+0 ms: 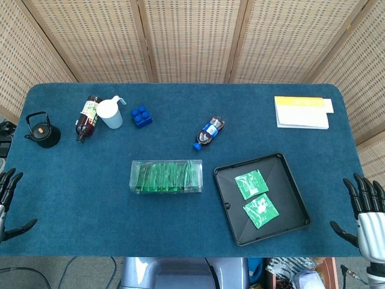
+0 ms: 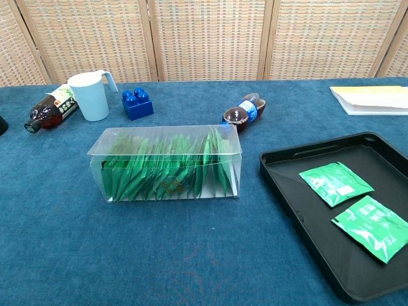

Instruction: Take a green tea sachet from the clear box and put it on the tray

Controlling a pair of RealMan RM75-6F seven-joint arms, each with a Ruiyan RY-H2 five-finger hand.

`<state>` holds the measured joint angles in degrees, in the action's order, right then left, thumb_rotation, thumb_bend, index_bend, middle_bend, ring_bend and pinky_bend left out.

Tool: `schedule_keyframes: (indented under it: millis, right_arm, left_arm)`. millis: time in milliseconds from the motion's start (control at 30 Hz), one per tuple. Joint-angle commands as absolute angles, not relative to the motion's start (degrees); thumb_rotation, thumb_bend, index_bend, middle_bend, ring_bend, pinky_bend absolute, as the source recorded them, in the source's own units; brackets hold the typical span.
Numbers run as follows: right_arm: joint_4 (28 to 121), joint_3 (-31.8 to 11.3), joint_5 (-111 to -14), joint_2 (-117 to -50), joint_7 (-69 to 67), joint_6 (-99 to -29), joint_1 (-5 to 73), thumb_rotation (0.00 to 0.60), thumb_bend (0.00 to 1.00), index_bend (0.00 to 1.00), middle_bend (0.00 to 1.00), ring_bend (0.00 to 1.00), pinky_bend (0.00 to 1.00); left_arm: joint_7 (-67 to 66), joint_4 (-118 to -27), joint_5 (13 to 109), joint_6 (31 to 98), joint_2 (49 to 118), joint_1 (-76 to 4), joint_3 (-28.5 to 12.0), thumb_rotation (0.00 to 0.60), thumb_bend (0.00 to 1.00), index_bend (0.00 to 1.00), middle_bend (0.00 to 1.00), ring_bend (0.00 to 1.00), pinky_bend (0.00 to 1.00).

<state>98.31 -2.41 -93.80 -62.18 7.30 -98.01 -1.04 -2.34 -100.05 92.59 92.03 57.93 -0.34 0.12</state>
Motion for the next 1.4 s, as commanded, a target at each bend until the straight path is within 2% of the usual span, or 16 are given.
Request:
schedule_keyframes:
  millis: [33,300,467,567,733,900,967,1100,1233,1400]
  right_arm:
    - [98.4,-2.4,-93.9,-62.2,7.4,-97.9,-1.0,0.600,0.00,0.00,0.00,0.00,0.00]
    - [98.6,-2.8,-97.1,-62.7,7.9,-94.3,2.1,0.600,0.00,0.00,0.00,0.00,0.00]
    - [103.9,-4.2,-98.5,-59.5,6.7,-84.3,9.3,0.600,0.00,0.00,0.00,0.00,0.00]
    - [108.0,-7.3,-97.6,-58.5,8.2,-76.0,15.9,0.600,0.03,0.01,0.00,0.00,0.00]
    - [113.1,-13.2,-86.8,-60.1,8.6,-60.2,27.2,0.600,0.04,0.06,0.00,0.00,0.00]
    - [113.4,-17.9,-73.8,-65.5,16.6,-51.8,36.6,0.600,0.05,0.09,0.00,0.00,0.00]
    - [111.7,-18.9,-66.6,-70.3,22.4,-48.3,42.2,0.600,0.05,0.11,0.00,0.00,0.00]
    - [108.6,-18.7,-53.9,-76.6,30.9,-48.8,48.9,0.600,0.11,0.14,0.00,0.00,0.00]
    - [107.2,-17.9,-46.8,-80.9,34.4,-50.6,52.6,0.600,0.17,0.16,0.00,0.00,0.00]
    - [105.7,-17.1,-43.1,-84.5,36.4,-52.5,55.5,0.600,0.24,0.22,0.00,0.00,0.00]
  left_arm:
    - [-2.3,-100.0,92.6,92.0,58.0,-0.3,0.1,0.600,0.10,0.00,0.00,0.00,0.00]
    - [-2.5,-99.8,92.4,91.9,58.2,-0.5,-0.2,0.600,0.10,0.00,0.00,0.00,0.00]
    - [-3.1,-99.8,91.9,91.5,58.5,-0.8,-0.6,0.600,0.10,0.00,0.00,0.00,0.00]
    - [-3.3,-99.6,91.3,90.9,59.0,-1.0,-0.7,0.600,0.10,0.00,0.00,0.00,0.00]
    - [-3.9,-99.3,90.5,90.3,59.5,-1.5,-1.3,0.600,0.10,0.00,0.00,0.00,0.00]
    - [-3.7,-98.9,89.5,89.9,59.7,-1.8,-1.8,0.600,0.10,0.00,0.00,0.00,0.00]
    - [-3.7,-98.7,88.7,89.1,59.7,-2.2,-2.1,0.600,0.10,0.00,0.00,0.00,0.00]
    - [-3.7,-98.6,87.7,88.2,59.8,-2.6,-2.4,0.600,0.10,0.00,0.00,0.00,0.00]
    - [-3.9,-98.5,87.0,87.7,59.9,-2.8,-2.5,0.600,0.10,0.00,0.00,0.00,0.00]
    - [-3.9,-98.3,86.3,87.1,60.0,-3.1,-2.7,0.600,0.10,0.00,0.00,0.00,0.00]
